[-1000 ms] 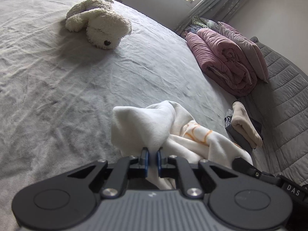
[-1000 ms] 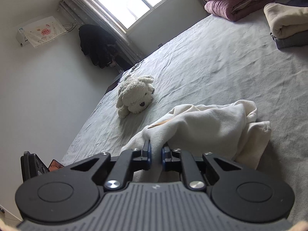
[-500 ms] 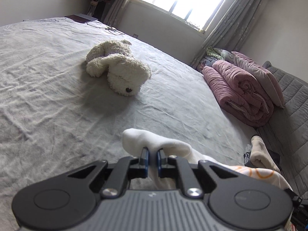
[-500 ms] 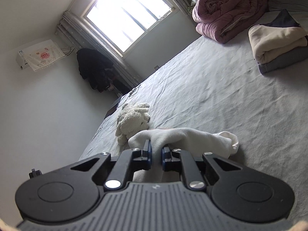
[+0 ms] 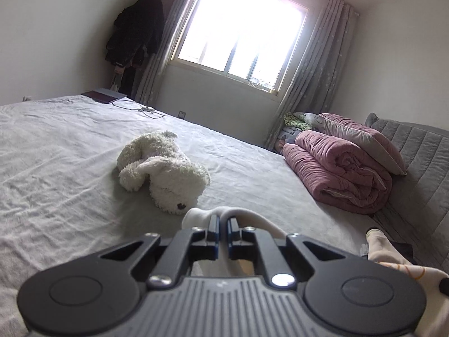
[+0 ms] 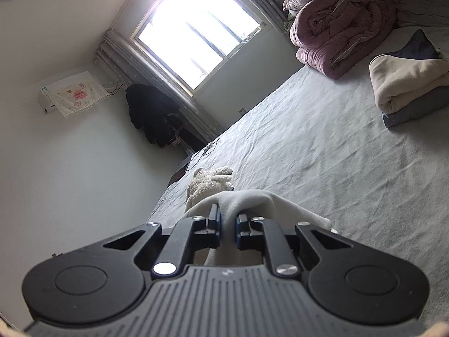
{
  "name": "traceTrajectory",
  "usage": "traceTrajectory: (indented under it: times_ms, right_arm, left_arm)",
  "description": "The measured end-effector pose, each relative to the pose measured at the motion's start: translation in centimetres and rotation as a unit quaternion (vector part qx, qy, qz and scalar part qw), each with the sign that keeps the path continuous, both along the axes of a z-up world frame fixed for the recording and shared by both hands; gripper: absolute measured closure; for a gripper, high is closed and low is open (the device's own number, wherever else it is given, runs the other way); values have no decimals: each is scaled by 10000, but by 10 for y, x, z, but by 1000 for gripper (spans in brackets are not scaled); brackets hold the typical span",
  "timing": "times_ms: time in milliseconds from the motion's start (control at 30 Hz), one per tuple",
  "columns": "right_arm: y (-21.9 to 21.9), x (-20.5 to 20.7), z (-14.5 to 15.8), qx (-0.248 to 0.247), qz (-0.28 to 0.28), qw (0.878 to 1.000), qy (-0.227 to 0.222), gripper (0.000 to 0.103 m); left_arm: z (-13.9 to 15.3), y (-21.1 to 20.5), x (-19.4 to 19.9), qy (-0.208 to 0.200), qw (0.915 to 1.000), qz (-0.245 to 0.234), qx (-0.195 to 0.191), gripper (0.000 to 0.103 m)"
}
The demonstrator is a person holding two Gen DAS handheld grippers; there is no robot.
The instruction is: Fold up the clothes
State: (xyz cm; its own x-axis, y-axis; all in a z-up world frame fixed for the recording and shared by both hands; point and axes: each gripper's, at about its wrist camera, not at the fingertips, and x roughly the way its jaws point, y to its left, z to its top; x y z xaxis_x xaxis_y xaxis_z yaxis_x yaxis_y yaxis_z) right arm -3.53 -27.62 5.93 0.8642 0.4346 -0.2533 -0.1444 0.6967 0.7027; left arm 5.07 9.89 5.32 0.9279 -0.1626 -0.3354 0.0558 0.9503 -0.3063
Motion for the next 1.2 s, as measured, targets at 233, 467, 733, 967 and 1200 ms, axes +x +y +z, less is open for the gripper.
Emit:
traceTrajectory:
  times_ms: [233,467,733,967,1200]
  right_arm:
    - [12,-5,-9,-27,855,9955,407,90]
    - [33,-16,-33,-199,1603,9820,977,90]
    - [58,-28,-58,-546,2360,9573,1580,90]
    - [58,-27,-58,-676,2689,9464,1656,88]
    - [50,-22,-50,-750,2913,9404,1589,75]
  left_arm:
    - [-6,20,-6,379,9983,41,450,98]
    - [-19,35,-27,475,9913,-121,1224,98]
    - [-48,56,-47,1408,9697,-597,1907,98]
    - [-84,76,-58,2287,9480,-1041,1952,95]
    - [-95,90,-57,2839,9427,-1378,1089,62]
